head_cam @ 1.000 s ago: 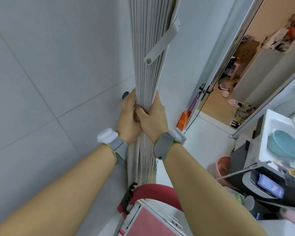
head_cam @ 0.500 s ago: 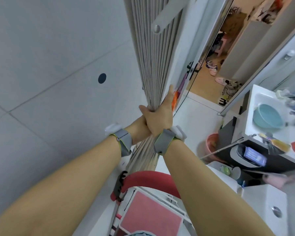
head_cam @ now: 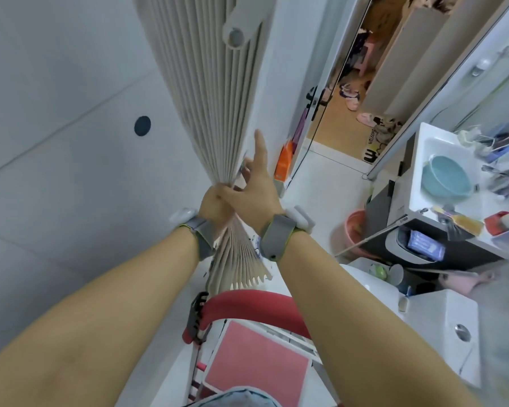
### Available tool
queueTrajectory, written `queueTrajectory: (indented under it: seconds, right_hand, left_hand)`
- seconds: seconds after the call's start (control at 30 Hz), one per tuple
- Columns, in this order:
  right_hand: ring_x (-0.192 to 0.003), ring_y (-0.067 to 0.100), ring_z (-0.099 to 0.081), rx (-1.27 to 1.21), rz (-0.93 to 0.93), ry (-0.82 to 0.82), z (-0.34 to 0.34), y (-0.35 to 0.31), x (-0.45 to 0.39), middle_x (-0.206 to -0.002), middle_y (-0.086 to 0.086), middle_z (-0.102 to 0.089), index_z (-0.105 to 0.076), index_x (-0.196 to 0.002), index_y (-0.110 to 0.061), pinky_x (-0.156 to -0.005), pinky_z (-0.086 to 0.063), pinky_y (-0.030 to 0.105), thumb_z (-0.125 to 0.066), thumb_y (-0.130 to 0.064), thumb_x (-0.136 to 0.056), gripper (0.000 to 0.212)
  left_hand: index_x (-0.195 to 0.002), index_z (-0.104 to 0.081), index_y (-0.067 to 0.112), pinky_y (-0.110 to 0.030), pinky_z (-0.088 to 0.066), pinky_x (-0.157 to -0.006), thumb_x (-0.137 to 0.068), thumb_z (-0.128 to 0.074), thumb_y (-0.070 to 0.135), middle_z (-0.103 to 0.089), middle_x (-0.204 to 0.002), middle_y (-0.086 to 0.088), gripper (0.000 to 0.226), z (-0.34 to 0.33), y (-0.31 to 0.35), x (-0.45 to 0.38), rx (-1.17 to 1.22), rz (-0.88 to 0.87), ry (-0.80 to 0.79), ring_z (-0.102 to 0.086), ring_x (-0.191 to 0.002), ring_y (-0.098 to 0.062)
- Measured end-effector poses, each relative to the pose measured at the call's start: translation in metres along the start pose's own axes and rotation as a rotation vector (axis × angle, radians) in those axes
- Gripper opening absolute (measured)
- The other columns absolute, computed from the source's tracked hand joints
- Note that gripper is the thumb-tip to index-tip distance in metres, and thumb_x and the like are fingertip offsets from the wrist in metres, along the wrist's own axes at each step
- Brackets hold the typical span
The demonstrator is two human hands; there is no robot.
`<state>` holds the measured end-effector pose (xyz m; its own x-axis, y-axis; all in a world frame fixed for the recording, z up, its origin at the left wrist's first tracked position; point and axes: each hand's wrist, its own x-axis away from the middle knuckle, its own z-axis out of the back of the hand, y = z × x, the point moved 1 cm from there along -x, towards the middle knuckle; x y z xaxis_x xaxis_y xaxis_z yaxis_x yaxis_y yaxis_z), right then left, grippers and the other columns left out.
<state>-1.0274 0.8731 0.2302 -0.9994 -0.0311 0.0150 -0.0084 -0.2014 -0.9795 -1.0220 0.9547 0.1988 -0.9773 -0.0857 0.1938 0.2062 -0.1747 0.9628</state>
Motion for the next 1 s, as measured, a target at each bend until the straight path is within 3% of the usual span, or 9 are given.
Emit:
queueTrajectory:
  seconds: [0.1, 0.2, 0.33, 0.4, 0.53, 0.6, 0.77, 0.9, 1.0]
  right_hand:
    - [-0.128, 0.018, -0.047, 0.084, -0.155, -0.014, 0.013, 0.015, -0.006, -0.138, 0.006, -0.046, -0.020, -0.148, -0.031, -0.100, -0.048, 0.040, -0.061, -0.006, -0.082, 0.081]
    - [-0.101, 0.028, -0.057, 0.284, -0.222, 0.049, 0.022, 0.022, -0.004, -0.098, 0.003, -0.053, -0.044, -0.121, -0.011, -0.075, -0.047, 0.031, -0.051, -0.007, -0.087, 0.034]
    - [-0.087, 0.025, -0.053, 0.290, -0.259, 0.128, 0.034, 0.029, -0.009, -0.100, 0.010, -0.053, -0.045, -0.110, -0.008, -0.071, -0.045, 0.032, -0.044, -0.003, -0.088, 0.023]
    - [-0.092, 0.029, -0.056, 0.305, -0.265, 0.169, 0.035, 0.031, -0.009, -0.106, 0.012, -0.054, -0.046, -0.105, -0.009, -0.073, -0.050, 0.037, -0.044, -0.003, -0.086, 0.020]
    - [-0.123, 0.026, -0.046, 0.256, -0.305, 0.135, 0.024, 0.040, -0.008, -0.142, 0.006, -0.034, -0.034, -0.140, -0.013, -0.096, -0.045, 0.035, -0.044, -0.008, -0.090, 0.052]
    - [-0.121, 0.031, -0.049, 0.289, -0.346, 0.133, 0.016, 0.046, -0.012, -0.140, 0.012, -0.038, -0.035, -0.139, -0.009, -0.093, -0.046, 0.037, -0.044, -0.011, -0.091, 0.049]
    - [-0.101, 0.029, -0.057, 0.405, -0.426, 0.085, 0.005, 0.049, -0.010, -0.115, 0.013, -0.056, -0.041, -0.126, -0.007, -0.071, -0.038, 0.032, -0.041, -0.017, -0.095, 0.033]
    - [-0.111, 0.033, -0.056, 0.503, -0.442, -0.083, -0.003, 0.051, -0.013, -0.123, 0.019, -0.056, -0.037, -0.131, 0.000, -0.075, -0.037, 0.031, -0.041, -0.013, -0.097, 0.036]
    - [-0.119, 0.032, -0.053, 0.560, -0.419, -0.210, -0.014, 0.047, -0.017, -0.130, 0.021, -0.053, -0.041, -0.132, 0.003, -0.087, -0.040, 0.031, -0.043, -0.007, -0.097, 0.036]
  left_hand:
    - [-0.128, -0.052, 0.020, -0.032, -0.042, -0.097, -0.089, -0.055, 0.023, -0.059, -0.119, 0.002, 0.039, -0.002, -0.004, -0.009, -0.017, -0.009, -0.190, -0.052, -0.118, -0.018]
    - [-0.136, -0.043, -0.002, -0.018, -0.035, -0.093, -0.098, -0.041, 0.001, -0.046, -0.122, -0.003, 0.037, -0.017, 0.006, -0.010, -0.332, 0.013, -0.484, -0.040, -0.118, -0.015]
    - [-0.117, -0.059, -0.005, -0.031, -0.041, -0.083, -0.097, -0.037, -0.002, -0.059, -0.108, -0.016, 0.030, -0.027, 0.009, -0.014, -0.470, -0.037, -0.481, -0.046, -0.093, -0.021]
    - [-0.113, -0.060, -0.006, -0.043, -0.046, -0.090, -0.096, -0.039, 0.001, -0.062, -0.110, -0.024, 0.028, -0.029, 0.003, -0.018, -0.473, -0.011, -0.500, -0.050, -0.091, -0.026]
    - [-0.113, -0.062, 0.002, -0.044, -0.046, -0.095, -0.093, -0.053, 0.013, -0.065, -0.113, -0.021, 0.025, -0.020, -0.004, -0.018, -0.265, -0.015, -0.311, -0.059, -0.102, -0.028]
    - [-0.115, -0.063, 0.008, -0.048, -0.047, -0.099, -0.087, -0.058, 0.019, -0.066, -0.115, -0.019, 0.030, -0.014, -0.006, -0.020, -0.187, 0.041, -0.237, -0.060, -0.108, -0.032]
    - [-0.127, -0.057, 0.005, -0.044, -0.047, -0.097, -0.092, -0.057, 0.025, -0.062, -0.124, -0.017, 0.040, -0.012, -0.002, -0.023, -0.388, 0.037, -0.223, -0.058, -0.113, -0.033]
    - [-0.123, -0.059, 0.007, -0.043, -0.050, -0.093, -0.091, -0.058, 0.027, -0.065, -0.118, -0.016, 0.038, -0.005, -0.008, -0.019, -0.367, 0.081, -0.129, -0.060, -0.105, -0.032]
    - [-0.120, -0.061, 0.010, -0.039, -0.051, -0.088, -0.089, -0.061, 0.036, -0.066, -0.114, -0.012, 0.040, 0.005, -0.015, -0.012, -0.341, 0.125, 0.025, -0.061, -0.102, -0.032]
